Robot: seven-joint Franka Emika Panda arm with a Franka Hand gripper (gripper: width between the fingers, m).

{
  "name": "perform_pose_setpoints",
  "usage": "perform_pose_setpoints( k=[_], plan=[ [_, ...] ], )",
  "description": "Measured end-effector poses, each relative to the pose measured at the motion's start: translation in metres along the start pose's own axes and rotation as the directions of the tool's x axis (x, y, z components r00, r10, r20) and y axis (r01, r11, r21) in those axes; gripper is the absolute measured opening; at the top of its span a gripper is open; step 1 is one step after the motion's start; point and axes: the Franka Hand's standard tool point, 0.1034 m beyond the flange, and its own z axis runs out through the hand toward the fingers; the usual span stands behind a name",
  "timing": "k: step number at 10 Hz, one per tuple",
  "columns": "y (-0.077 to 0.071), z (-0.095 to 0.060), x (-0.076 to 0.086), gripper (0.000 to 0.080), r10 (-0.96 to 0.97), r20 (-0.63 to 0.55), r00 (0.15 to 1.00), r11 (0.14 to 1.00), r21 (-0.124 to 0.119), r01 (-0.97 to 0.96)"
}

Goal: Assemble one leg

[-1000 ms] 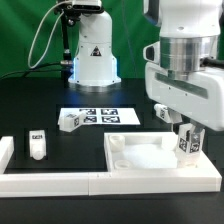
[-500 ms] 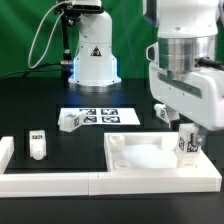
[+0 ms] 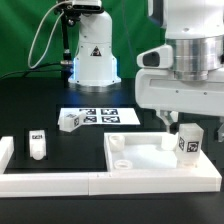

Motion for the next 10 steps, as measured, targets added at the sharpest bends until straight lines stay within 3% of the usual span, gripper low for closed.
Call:
perform_pose_setpoints(
  k=[2, 4, 6, 8, 9, 10],
  plan=[
    [0.0036, 0.0011, 0.002, 0.0649, -0.191, -0.002, 0.982, 0.982, -0.011, 0.191],
    [0.0107, 0.008, 0.0022, 0.0649, -0.497, 0.025, 0.868, 0.867, -0.04, 0.497],
    [0.0105, 0.0079, 0.0024, 0.0649, -0.519, 0.025, 0.854, 0.853, -0.048, 0.52],
    [0.011, 0.0079, 0.0028, 0.0405, -0.505, 0.024, 0.863, 0.861, -0.048, 0.506],
    [0.0107, 0.0079, 0.0026, 0.0405, -0.471, 0.022, 0.882, 0.881, -0.046, 0.471],
    [0.0109, 0.0079, 0.0027, 0.0283, -0.392, 0.018, 0.92, 0.919, -0.048, 0.392]
  ],
)
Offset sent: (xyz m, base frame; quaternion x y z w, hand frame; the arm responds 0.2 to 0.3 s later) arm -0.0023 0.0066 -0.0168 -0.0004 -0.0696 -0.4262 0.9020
